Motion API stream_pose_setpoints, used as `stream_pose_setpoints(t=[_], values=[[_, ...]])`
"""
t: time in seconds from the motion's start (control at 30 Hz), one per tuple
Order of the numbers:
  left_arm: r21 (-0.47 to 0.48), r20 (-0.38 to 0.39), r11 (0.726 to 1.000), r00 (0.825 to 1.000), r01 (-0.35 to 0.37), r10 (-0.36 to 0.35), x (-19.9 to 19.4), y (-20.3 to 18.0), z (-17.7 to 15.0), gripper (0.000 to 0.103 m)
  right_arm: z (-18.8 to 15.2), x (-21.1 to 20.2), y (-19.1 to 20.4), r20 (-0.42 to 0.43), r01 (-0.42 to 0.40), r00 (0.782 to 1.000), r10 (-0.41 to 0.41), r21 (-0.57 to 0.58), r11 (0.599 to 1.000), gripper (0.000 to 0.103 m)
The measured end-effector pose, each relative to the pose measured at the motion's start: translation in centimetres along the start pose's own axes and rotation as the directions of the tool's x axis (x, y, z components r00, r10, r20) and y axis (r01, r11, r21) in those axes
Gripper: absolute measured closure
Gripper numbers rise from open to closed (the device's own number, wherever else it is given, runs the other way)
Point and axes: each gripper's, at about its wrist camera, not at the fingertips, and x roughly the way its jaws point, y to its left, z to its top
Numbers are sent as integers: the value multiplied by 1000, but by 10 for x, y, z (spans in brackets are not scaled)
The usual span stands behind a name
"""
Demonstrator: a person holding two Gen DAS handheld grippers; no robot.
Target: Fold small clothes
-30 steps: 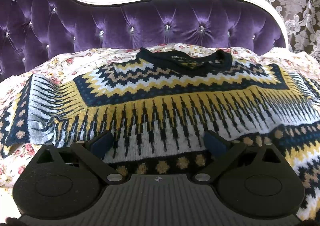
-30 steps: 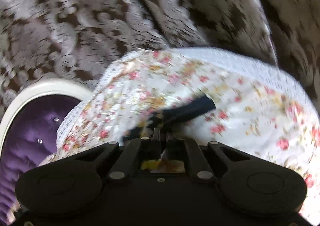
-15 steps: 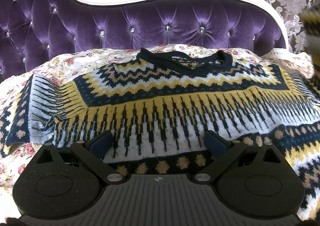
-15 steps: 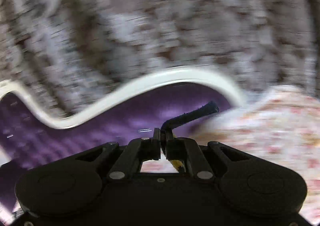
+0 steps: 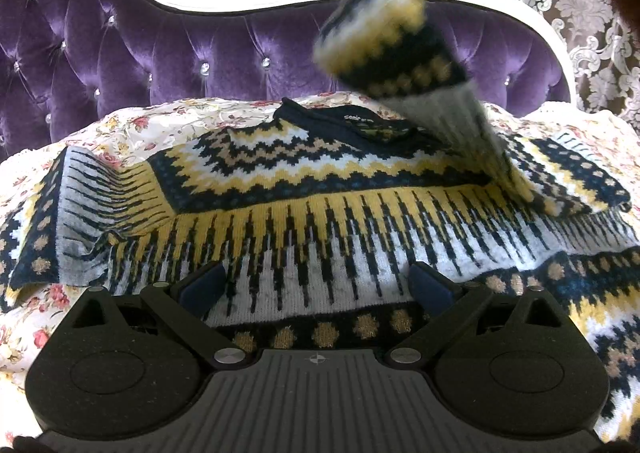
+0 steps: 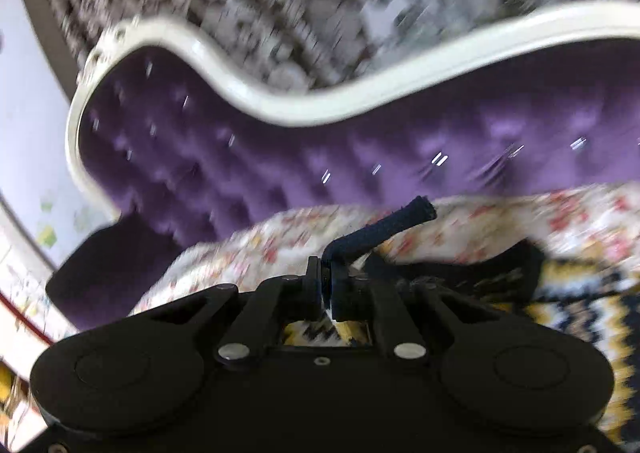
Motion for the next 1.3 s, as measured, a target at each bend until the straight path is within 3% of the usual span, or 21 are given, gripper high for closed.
stream_pose_setpoints(t=[0.13,0.17,0.23,0.33,0.43,0.5,0.6,0.67,0.73,0.93,1.2,1.3], values=[[-1,1,1000,1000,0,0,0,0,0,2,-15,13,9,-39,-85,996,85,0,996,82],[-2,1,1000,1000,0,0,0,0,0,2,-19,6,7,-32,-101,994,101,6,995,61],[-1,1,1000,1000,0,0,0,0,0,2,-22,-6,4,3,-111,994,111,14,994,35],[-1,1,1000,1000,0,0,0,0,0,2,-22,-27,-7,59,-84,995,82,28,996,34],[-1,1,1000,1000,-1,1,0,0,0,2,-25,-53,-30,114,4,993,-14,89,996,34],[-2,2,1000,1000,0,0,0,0,0,2,-33,-76,-47,138,118,981,-133,111,987,29],[-1,2,1000,1000,-2,2,0,0,0,2,-45,-101,-69,148,332,926,-347,113,936,15],[1,1,1000,1000,-4,4,0,0,0,2,-55,-116,-89,142,420,888,-438,141,896,9],[3,0,1000,1000,-4,4,0,-1,0,2,-66,-127,-110,136,447,869,-476,197,873,5],[4,-1,1000,1000,-3,3,0,0,0,2,-82,-132,-165,80,410,888,-454,313,857,5],[8,1,1000,1000,-3,3,0,0,0,3,-94,-140,-201,128,253,933,-336,432,866,9],[8,1,1000,1000,-3,3,0,1,0,3,-98,-139,-207,135,213,943,-303,455,865,27]])
